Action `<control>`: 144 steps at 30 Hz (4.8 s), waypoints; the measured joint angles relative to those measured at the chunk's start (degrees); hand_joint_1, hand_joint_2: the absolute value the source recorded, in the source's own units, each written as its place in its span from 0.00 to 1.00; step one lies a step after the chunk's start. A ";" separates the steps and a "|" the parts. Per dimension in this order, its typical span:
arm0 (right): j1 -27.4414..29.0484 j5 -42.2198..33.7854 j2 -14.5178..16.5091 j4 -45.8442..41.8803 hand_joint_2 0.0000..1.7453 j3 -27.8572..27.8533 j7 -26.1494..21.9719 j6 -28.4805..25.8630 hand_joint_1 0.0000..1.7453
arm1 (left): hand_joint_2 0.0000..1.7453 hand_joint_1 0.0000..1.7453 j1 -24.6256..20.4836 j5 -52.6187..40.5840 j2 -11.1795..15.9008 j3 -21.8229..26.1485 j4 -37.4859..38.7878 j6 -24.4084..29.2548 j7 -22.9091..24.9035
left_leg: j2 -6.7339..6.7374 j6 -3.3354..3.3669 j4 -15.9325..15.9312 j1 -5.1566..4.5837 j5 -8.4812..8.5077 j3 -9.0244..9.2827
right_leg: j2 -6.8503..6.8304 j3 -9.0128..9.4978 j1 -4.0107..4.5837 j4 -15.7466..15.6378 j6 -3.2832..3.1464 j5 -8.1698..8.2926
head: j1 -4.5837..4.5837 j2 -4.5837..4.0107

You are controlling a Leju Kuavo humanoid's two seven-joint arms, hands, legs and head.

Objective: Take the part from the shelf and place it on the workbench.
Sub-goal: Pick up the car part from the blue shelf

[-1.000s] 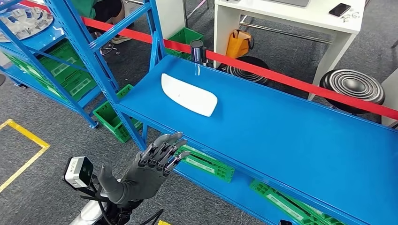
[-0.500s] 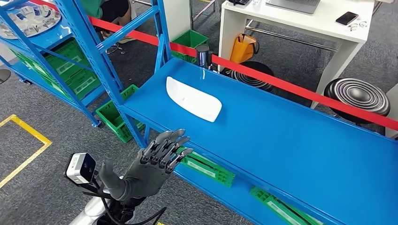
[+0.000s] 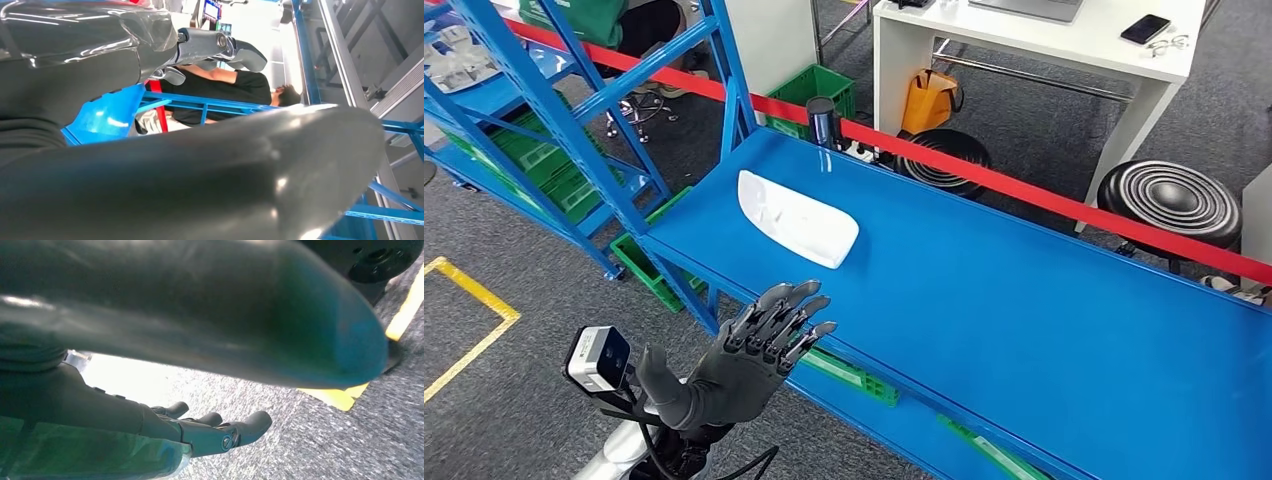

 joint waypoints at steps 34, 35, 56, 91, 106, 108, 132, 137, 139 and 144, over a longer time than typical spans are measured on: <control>-0.19 -4.14 -0.03 -2.77 0.00 0.74 -2.72 -4.31 0.00 | 0.00 0.00 0.16 -4.41 0.04 0.73 0.58 2.23 0.59 | -3.56 -0.13 -11.61 -0.27 2.28 8.07 | 4.24 -0.43 -0.99 -2.04 0.46 2.14 | -0.06 0.00; -0.08 -4.24 -0.04 -2.85 0.00 0.74 -2.87 -4.38 0.00 | 0.00 0.00 0.18 -5.11 0.07 0.78 0.58 2.80 0.63 | -3.56 0.09 -11.91 -0.43 2.08 8.18 | 4.54 -0.48 -1.08 -2.27 0.81 2.29 | -0.11 0.00; 4.68 -10.94 -4.68 -14.67 0.00 6.09 0.09 -9.38 0.00 | 1.00 0.00 5.19 -24.73 0.94 5.13 -1.68 19.14 -0.64 | -0.45 -1.42 -4.29 -1.11 -2.23 4.62 | -0.53 1.67 -0.30 -4.10 -0.86 1.89 | -0.12 0.00; 6.26 -40.61 -18.78 -41.85 0.00 36.34 -5.14 -27.70 0.00 | 1.00 0.00 1.49 -90.55 2.75 7.05 16.15 57.65 17.43 | -0.03 -1.94 0.51 -0.19 -2.18 2.43 | -0.55 1.84 -0.34 -3.96 -0.20 1.57 | -0.04 0.00; 2.18 -46.29 -18.40 -41.23 0.00 44.62 -9.51 -31.87 0.00 | 1.00 0.00 -6.60 -101.13 3.74 7.25 34.24 64.06 20.86 | -0.07 1.15 -15.20 -1.35 4.55 8.97 | -0.63 -5.55 0.03 9.14 0.89 -2.65 | 0.21 0.00; 1.60 -46.94 -18.45 -41.00 0.00 45.58 -10.02 -31.85 0.00 | 1.00 0.00 -8.34 -102.04 3.56 7.23 37.30 65.54 20.49 | -0.13 0.88 -14.59 -1.42 4.29 8.83 | -0.76 -2.02 0.04 1.71 1.56 0.35 | 0.22 0.00; -1.16 -52.07 -20.12 -39.92 0.00 53.98 -13.44 -30.88 0.00 | 1.00 0.00 -22.73 -102.50 -1.80 3.90 53.77 70.68 2.04 | -0.12 1.21 -15.85 -0.85 4.76 9.51 | -0.79 -3.34 0.18 2.45 0.47 0.05 | 0.05 0.00; -1.42 -53.44 -21.72 -39.67 0.00 55.72 -13.85 -29.77 0.00 | 1.00 0.00 -26.05 -99.12 -5.17 0.57 56.48 70.67 -0.89 | -0.16 1.30 -15.52 -1.20 4.73 9.35 | -0.82 -6.52 0.15 8.09 1.64 -0.65 | 0.21 0.00; -1.64 -53.54 -22.06 -39.50 0.00 56.16 -13.89 -29.50 0.00 | 1.00 0.00 -27.09 -98.73 -6.10 -0.37 57.05 70.68 -0.96 | -0.16 0.90 -14.73 -1.37 4.24 9.11 | -0.90 -2.46 0.11 -0.24 2.22 2.44 | 0.25 0.00; -1.97 -53.61 -22.36 -39.37 0.00 56.91 -13.93 -29.22 0.00 | 1.00 0.00 -28.36 -98.43 -7.09 -1.46 57.97 70.68 -1.03 | -0.06 0.07 -13.48 -1.55 3.38 8.44 | -0.69 -0.60 0.09 -4.10 0.69 3.93 | 0.13 0.00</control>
